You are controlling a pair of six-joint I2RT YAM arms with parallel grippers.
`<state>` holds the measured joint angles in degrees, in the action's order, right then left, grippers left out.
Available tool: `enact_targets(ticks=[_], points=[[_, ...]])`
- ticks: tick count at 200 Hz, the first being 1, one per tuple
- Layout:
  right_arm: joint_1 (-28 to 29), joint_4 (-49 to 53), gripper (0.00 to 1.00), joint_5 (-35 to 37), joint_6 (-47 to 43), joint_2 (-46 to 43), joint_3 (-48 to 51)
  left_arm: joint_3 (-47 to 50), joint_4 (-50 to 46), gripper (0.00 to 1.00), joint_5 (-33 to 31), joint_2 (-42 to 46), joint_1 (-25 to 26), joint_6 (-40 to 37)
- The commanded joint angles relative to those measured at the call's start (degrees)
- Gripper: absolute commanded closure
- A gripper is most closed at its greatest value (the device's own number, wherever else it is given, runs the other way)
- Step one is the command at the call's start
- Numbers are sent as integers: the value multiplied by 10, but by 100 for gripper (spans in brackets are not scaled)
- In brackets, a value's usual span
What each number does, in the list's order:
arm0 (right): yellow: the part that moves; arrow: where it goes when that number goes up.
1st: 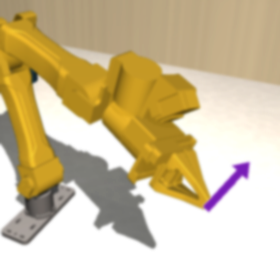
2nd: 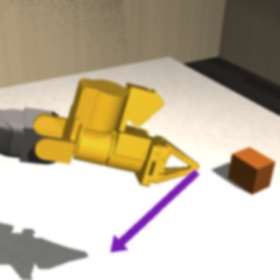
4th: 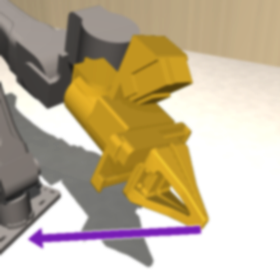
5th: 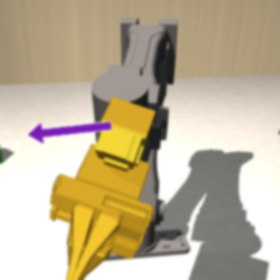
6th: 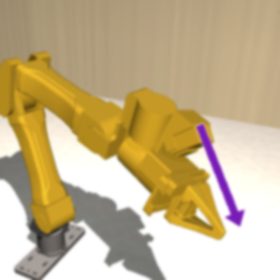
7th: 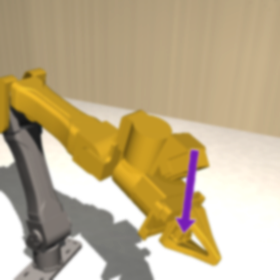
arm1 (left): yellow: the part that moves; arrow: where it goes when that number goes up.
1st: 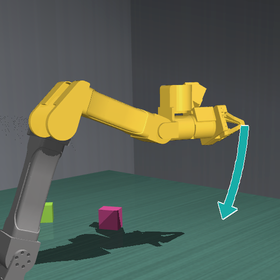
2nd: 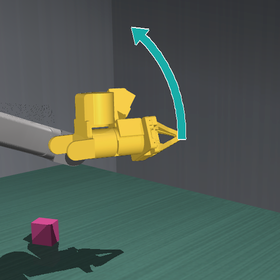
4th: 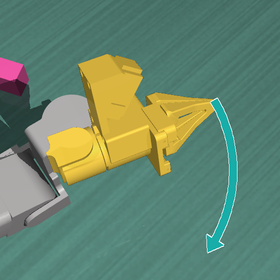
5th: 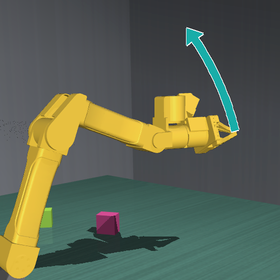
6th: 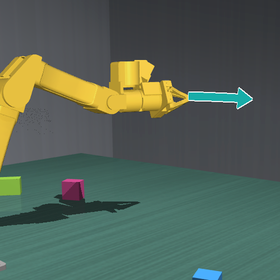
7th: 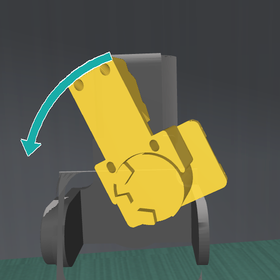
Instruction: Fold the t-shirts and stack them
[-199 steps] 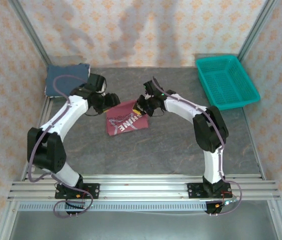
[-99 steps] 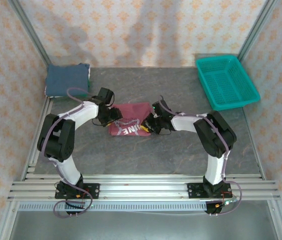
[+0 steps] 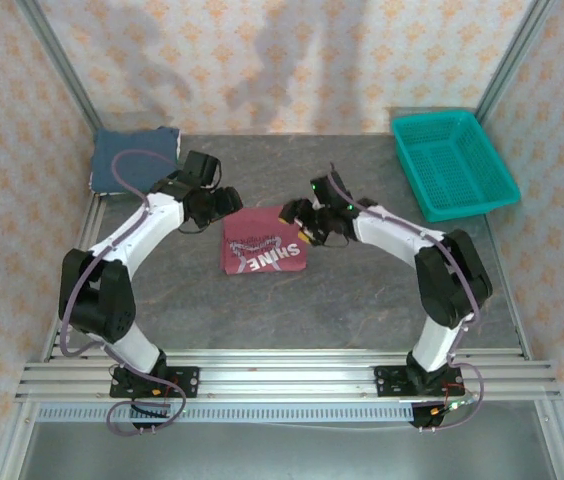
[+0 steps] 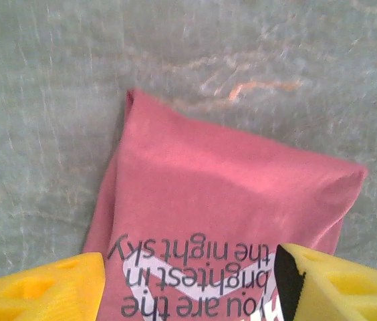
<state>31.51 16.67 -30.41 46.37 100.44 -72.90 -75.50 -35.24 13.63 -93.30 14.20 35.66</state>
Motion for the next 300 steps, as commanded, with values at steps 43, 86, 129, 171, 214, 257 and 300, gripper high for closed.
enact_targets(ticks=[43, 86, 129, 171, 214, 257, 300], points=[[-2, 249, 31, 122, -204, 58, -175, -20, -35, 34, -60, -84, -11, -81], [-13, 145, 65, 63, -136, 140, -214, -14, -12, 34, -64, -94, -21, -69], [-34, 118, 70, 94, -82, 224, -242, -21, 15, 35, -50, -128, -20, -65], [-40, 96, 66, 109, -77, 247, -225, -41, 31, 35, -65, -176, -21, -64], [-40, 63, 56, 79, -72, 227, -192, -45, 55, 36, -81, -194, -19, -35], [-39, 65, 41, 31, -93, 168, -178, -17, 124, 36, -56, -168, -19, -11], [-38, 70, 27, -13, -108, 83, -152, -25, 132, 34, -38, -178, -19, -2]])
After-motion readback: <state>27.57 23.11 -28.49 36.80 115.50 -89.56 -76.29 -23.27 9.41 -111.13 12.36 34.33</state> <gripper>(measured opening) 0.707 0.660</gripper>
